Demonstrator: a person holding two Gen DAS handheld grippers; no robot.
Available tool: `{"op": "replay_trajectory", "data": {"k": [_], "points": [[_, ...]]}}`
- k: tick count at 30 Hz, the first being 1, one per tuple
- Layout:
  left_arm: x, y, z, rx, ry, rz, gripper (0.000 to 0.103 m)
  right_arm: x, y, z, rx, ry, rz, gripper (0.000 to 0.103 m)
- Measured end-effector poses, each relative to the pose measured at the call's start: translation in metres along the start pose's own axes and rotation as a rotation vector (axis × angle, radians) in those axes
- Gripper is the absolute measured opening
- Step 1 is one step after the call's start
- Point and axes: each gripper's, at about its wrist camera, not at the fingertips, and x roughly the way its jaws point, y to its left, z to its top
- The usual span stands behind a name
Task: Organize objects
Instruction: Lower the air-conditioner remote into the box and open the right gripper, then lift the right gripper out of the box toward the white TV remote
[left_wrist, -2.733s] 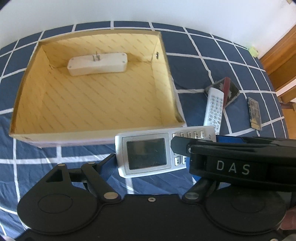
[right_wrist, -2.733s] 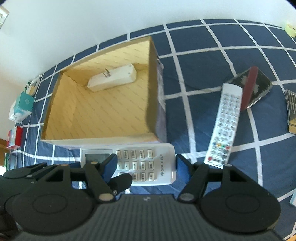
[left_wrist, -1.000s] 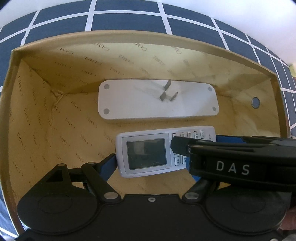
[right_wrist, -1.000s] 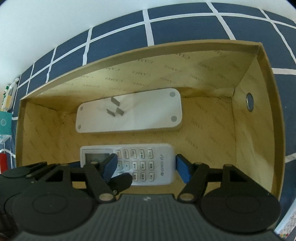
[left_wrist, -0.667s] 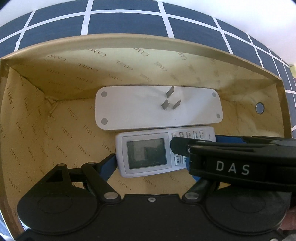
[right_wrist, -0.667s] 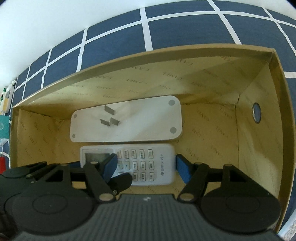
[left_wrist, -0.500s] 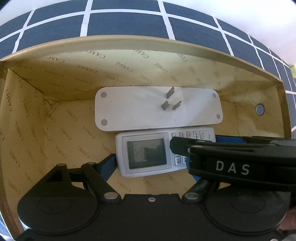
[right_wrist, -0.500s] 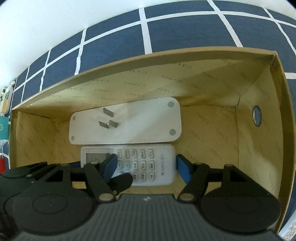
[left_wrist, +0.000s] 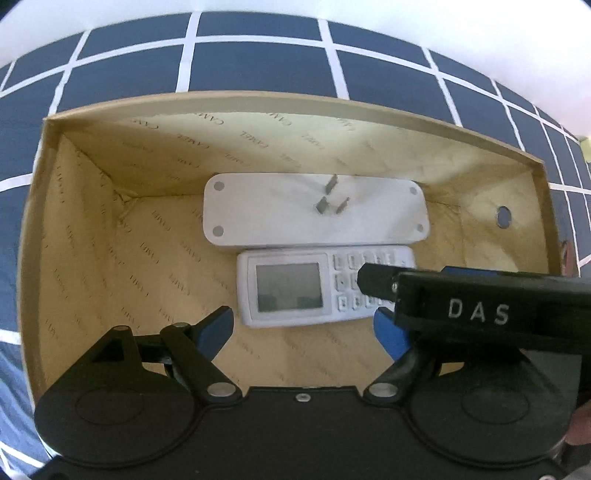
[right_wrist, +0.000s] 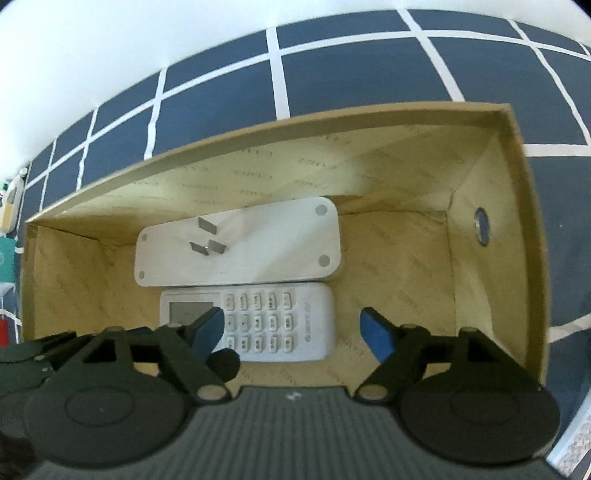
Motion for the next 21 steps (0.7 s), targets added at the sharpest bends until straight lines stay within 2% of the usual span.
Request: {"op": "replay_trajectory", "data": {"k": [8,11,16,21], "points": [[-0.036,-0.018,-0.022,0.003,-0.055,0.016,0.087,-0.038,0.004,-0.015,-0.024,-0.049,0.035,0.082],[-0.052,-0.025,-0.033,0.006,-0.080,0.021,0.087,-0.056,0.008,-0.024,-0.035,-0.079,0.043,0.088],[-0.077,-0.036,-0.055,0.013,-0.119,0.026,0.091,-0.086,0.007,-0.040,-0.044,-0.120,0.048,0.091],[-0.096,-0.052,-0.079,0.032,-0.145,0.034,0.095,-0.115,-0.001,-0.060,-0.047,-0.161,0.043,0.098]]}}
